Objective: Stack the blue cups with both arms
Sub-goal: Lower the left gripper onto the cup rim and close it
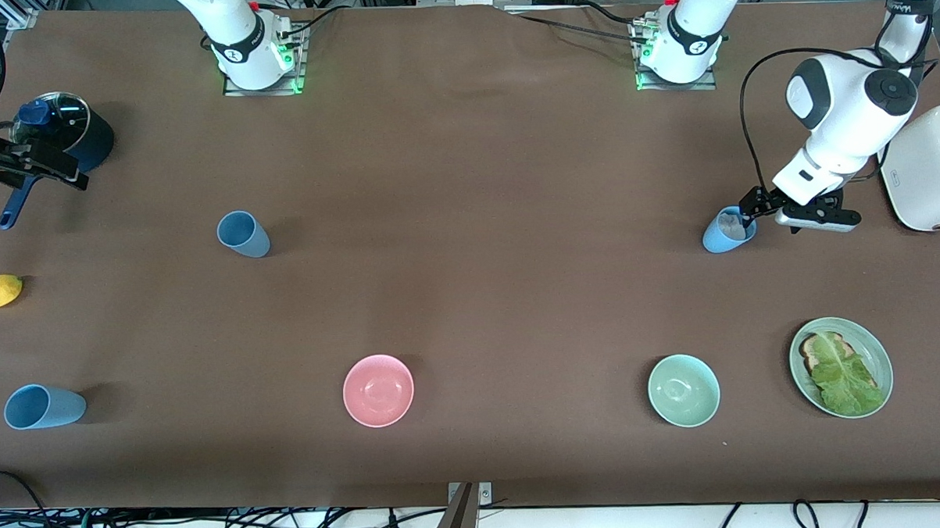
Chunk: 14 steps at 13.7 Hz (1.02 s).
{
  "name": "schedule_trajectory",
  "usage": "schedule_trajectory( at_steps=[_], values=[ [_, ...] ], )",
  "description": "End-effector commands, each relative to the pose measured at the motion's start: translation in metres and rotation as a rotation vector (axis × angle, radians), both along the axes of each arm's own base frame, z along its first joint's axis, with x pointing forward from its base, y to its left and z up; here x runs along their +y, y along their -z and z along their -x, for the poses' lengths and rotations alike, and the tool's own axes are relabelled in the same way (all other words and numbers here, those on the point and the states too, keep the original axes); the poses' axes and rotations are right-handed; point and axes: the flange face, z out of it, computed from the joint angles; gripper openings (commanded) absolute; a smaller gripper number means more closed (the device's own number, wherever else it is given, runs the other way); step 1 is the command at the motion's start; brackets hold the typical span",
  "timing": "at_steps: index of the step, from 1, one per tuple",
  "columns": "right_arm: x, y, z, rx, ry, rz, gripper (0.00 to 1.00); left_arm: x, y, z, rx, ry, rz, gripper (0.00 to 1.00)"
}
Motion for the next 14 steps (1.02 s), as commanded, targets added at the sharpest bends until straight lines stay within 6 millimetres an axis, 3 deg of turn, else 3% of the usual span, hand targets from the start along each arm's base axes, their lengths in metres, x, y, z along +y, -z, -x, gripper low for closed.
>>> schedule_trajectory(
  at_steps=[1, 6, 10, 14],
  values=[
    [-0.002, -0.005, 0.001, 0.004, -0.011, 0.002, 1.0, 0.003, 0.008, 0.0, -0.023, 0.01, 0.001, 1.0],
    [-0.002, -0.005, 0.001, 0.004, -0.011, 0.002, 1.0, -0.004, 0.022, 0.001, -0.047, 0.022, -0.005, 1.0],
    [-0.002, -0.005, 0.001, 0.004, -0.011, 0.002, 1.0, -0.014, 0.016, 0.016, -0.053, 0.039, -0.005, 1.0],
    [-0.002, -0.005, 0.001, 0.004, -0.011, 0.002, 1.0, -0.019, 0.033, 0.028, -0.115, 0.047, -0.019, 0.98]
  ],
)
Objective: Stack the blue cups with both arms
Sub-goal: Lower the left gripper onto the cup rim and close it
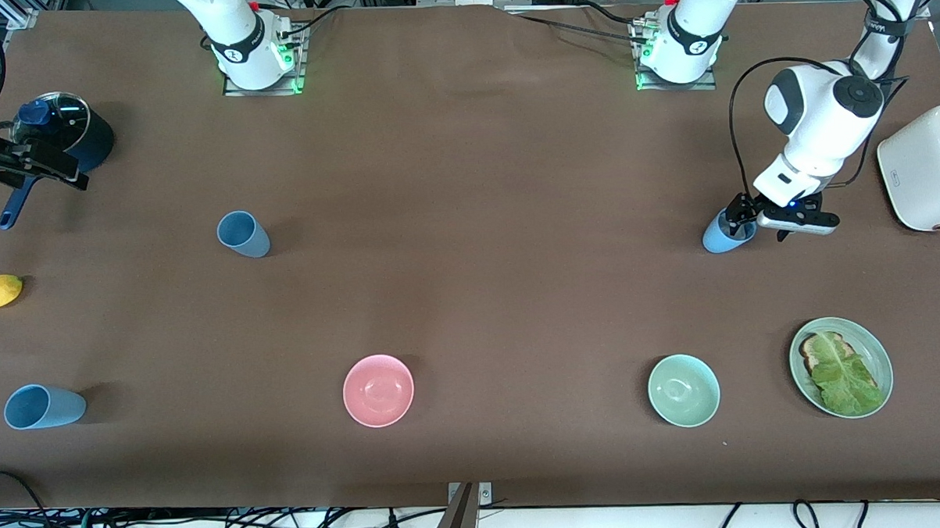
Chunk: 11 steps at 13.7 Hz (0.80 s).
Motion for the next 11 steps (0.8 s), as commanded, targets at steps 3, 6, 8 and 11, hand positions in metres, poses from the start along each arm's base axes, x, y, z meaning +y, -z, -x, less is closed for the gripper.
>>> schedule_trajectory(
  at_steps=[3, 6, 8, 11],
  values=[
    [-0.002, -0.0047, 0.0007, 0.004, -0.011, 0.002, 1.0, -0.0047, 0.0057, 0.0199, -0.077, 0.017, -0.013, 0.0],
    [-0.002, -0.0047, 0.0007, 0.004, -0.011, 0.002, 1.0, -0.0042, 0.005, 0.0224, -0.083, 0.036, -0.02, 0.0],
    [-0.002, -0.0047, 0.0007, 0.004, -0.011, 0.002, 1.0, -0.0042, 0.005, 0.0224, -0.083, 0.043, -0.023, 0.0],
    [-0.002, -0.0047, 0.0007, 0.004, -0.011, 0.002, 1.0, -0.0041, 0.0048, 0.0214, -0.083, 0.043, -0.023, 0.0]
  ],
)
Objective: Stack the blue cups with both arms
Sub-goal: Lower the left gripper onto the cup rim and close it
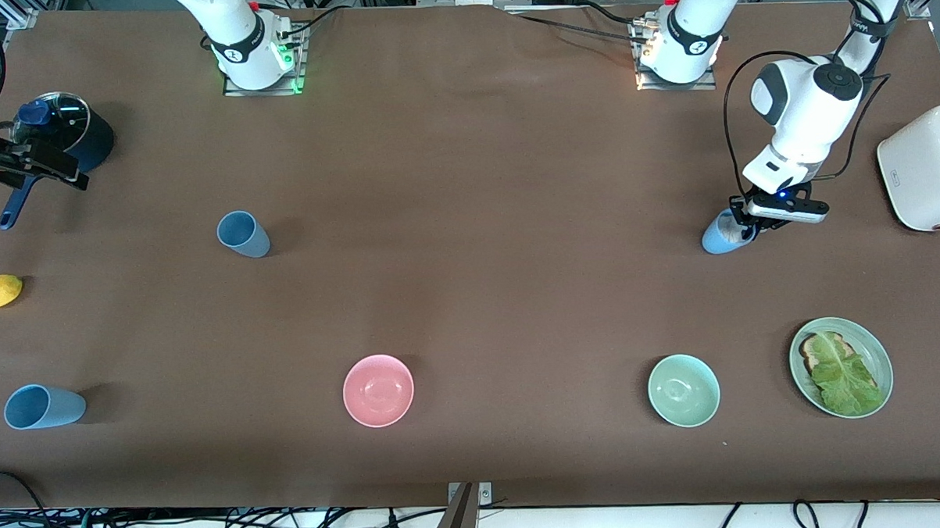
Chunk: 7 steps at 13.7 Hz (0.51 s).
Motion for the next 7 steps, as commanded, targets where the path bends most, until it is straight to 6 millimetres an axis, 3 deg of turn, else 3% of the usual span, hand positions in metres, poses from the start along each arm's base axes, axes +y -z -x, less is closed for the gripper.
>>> schedule_trajectory(
  at_steps=[1, 4, 7],
  values=[
    [-0.002, -0.005, 0.001, 0.004, -0.011, 0.002, 1.0, 0.001, -0.002, 0.005, -0.012, 0.015, -0.007, 0.0],
    [-0.002, -0.005, 0.001, 0.004, -0.011, 0.002, 1.0, 0.001, -0.005, 0.002, 0.005, 0.016, -0.003, 0.0],
    [-0.002, -0.005, 0.001, 0.004, -0.011, 0.002, 1.0, 0.003, -0.034, -0.017, 0.09, 0.017, 0.015, 0.0]
  ],
)
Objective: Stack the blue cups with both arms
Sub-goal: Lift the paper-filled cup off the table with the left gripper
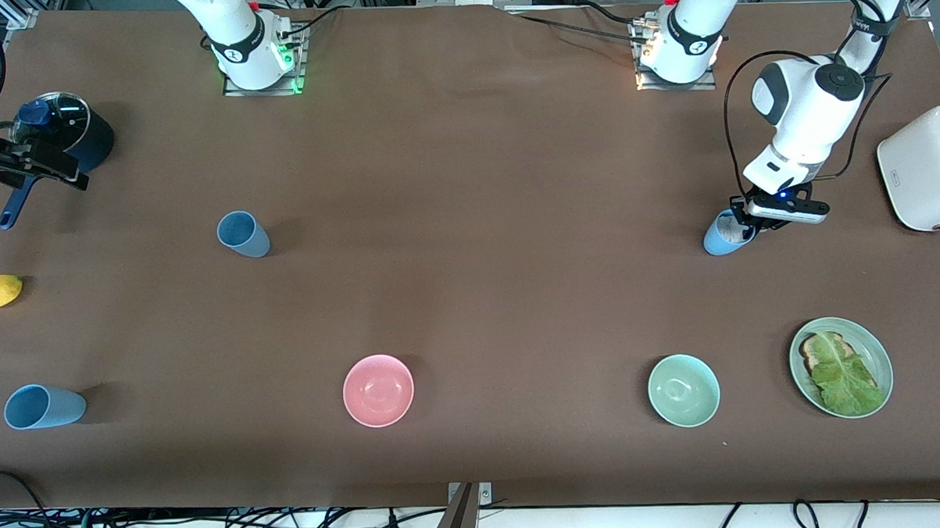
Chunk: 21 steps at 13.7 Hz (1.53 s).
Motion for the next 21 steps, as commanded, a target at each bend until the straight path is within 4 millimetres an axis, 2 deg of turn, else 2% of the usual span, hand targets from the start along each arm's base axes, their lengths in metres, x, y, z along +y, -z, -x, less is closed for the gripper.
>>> schedule_trajectory(
  at_steps=[1, 4, 8, 12, 15, 17, 19, 21],
  values=[
    [-0.002, -0.005, 0.001, 0.004, -0.011, 0.002, 1.0, 0.004, -0.043, -0.02, 0.07, 0.015, 0.017, 0.0],
    [-0.002, -0.005, 0.001, 0.004, -0.011, 0.002, 1.0, 0.007, -0.096, -0.046, 0.184, 0.019, 0.04, 0.0],
    [-0.002, -0.005, 0.001, 0.004, -0.011, 0.002, 1.0, 0.004, -0.183, -0.085, 0.296, -0.004, 0.068, 0.0],
    [-0.002, -0.005, 0.001, 0.004, -0.011, 0.002, 1.0, -0.017, -0.233, -0.095, 0.334, -0.104, 0.083, 0.0],
    [-0.002, -0.004, 0.0, 0.005, -0.011, 0.002, 1.0, -0.035, -0.259, -0.1, 0.332, -0.137, 0.086, 0.0],
    [-0.002, -0.005, 0.001, 0.004, -0.011, 0.002, 1.0, -0.057, -0.269, -0.101, 0.334, -0.17, 0.087, 0.0],
    [-0.005, -0.004, 0.001, 0.007, -0.005, 0.001, 1.0, -0.091, -0.279, -0.1, 0.336, -0.218, 0.087, 0.0],
    [-0.012, -0.003, 0.002, 0.008, -0.003, -0.002, 1.0, -0.134, -0.287, -0.097, 0.328, -0.272, 0.093, 0.0]
  ],
)
